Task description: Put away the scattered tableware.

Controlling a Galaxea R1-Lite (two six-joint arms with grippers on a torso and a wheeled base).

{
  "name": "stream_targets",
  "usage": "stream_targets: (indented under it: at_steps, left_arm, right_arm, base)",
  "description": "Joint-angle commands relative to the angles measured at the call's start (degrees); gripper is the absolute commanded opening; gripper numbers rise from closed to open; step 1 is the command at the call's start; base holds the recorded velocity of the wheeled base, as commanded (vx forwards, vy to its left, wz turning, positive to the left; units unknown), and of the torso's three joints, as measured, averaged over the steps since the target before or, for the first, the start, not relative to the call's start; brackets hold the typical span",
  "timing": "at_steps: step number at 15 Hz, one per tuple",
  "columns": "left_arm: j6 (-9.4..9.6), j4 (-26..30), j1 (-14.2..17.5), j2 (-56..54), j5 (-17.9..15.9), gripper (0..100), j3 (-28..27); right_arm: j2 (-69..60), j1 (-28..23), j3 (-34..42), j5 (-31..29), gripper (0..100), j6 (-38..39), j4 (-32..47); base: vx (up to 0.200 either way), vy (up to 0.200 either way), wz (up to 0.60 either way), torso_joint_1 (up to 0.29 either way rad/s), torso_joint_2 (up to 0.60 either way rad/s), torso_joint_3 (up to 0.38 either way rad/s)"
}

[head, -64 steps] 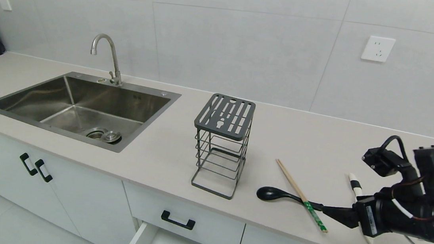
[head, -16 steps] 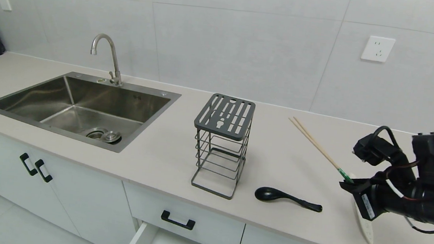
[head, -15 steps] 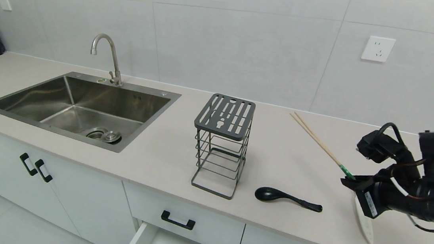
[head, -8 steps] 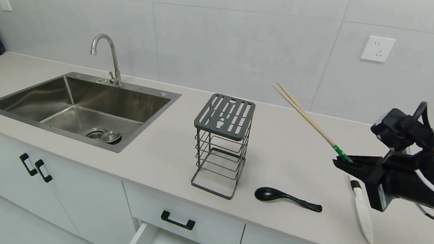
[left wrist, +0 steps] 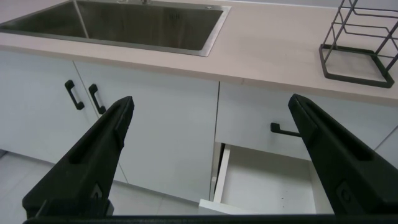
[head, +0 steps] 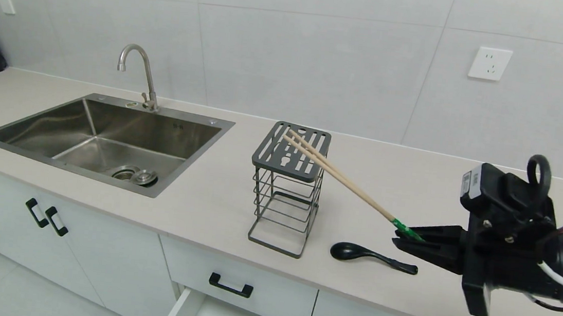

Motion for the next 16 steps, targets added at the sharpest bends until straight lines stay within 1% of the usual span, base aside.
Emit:
stream_targets:
  at_steps: [1,3,5,7,8,10,11,13,16]
  left_arm:
    - [0.02,0.0,0.0,0.1,0.0,100,0.0]
    - [0.02,0.0,0.0,0.1,0.0,100,0.0]
    - [0.02,0.0,0.0,0.1,0.0,100,0.0]
    - [0.02,0.0,0.0,0.1,0.0,100,0.0]
    - [0.02,0.0,0.0,0.1,0.0,100,0.0]
    - [0.02,0.0,0.0,0.1,0.0,100,0.0]
    - [0.02,0.0,0.0,0.1,0.0,100,0.0]
    - [0.02,0.0,0.0,0.1,0.0,100,0.0]
    - [0.02,0.0,0.0,0.1,0.0,100,0.0]
  right_arm:
    - [4.8,1.9,-2.9,1.0,0,-0.7,-0.1]
    - [7.3,8.1,-5.6,1.0,0,-0.6,-0.1]
    - [7.5,13.8,-3.8,0.8,0,0.4,-0.3]
    - [7.5,15.6,-2.1,0.4,0,2.5,-0.4]
    - [7.6,17.0,2.0,-0.2,0,5.1,-1.7]
    - [7.7,17.6,6.0,-1.4,0,6.0,-3.6]
    - [8.8,17.6,5.9,-1.4,0,6.8,-3.6]
    - [11.7,18.2,1.3,-1.4,0,7.0,-3.5]
    - [18.0,19.7,-8.7,-1.4,0,7.1,-2.9]
  base:
    - [0.0,0.0,0.0,0.0,0.0,0.0]
    - [0.0,0.0,0.0,0.0,0.0,0.0]
    - [0.0,0.0,0.0,0.0,0.0,0.0]
    - [0.0,0.0,0.0,0.0,0.0,0.0]
    - [0.0,0.0,0.0,0.0,0.0,0.0]
    - [0.0,0.0,0.0,0.0,0.0,0.0]
    - [0.0,0.0,0.0,0.0,0.0,0.0]
    - [0.0,0.0,0.0,0.0,0.0,0.0]
    - [0.0,0.0,0.0,0.0,0.0,0.0]
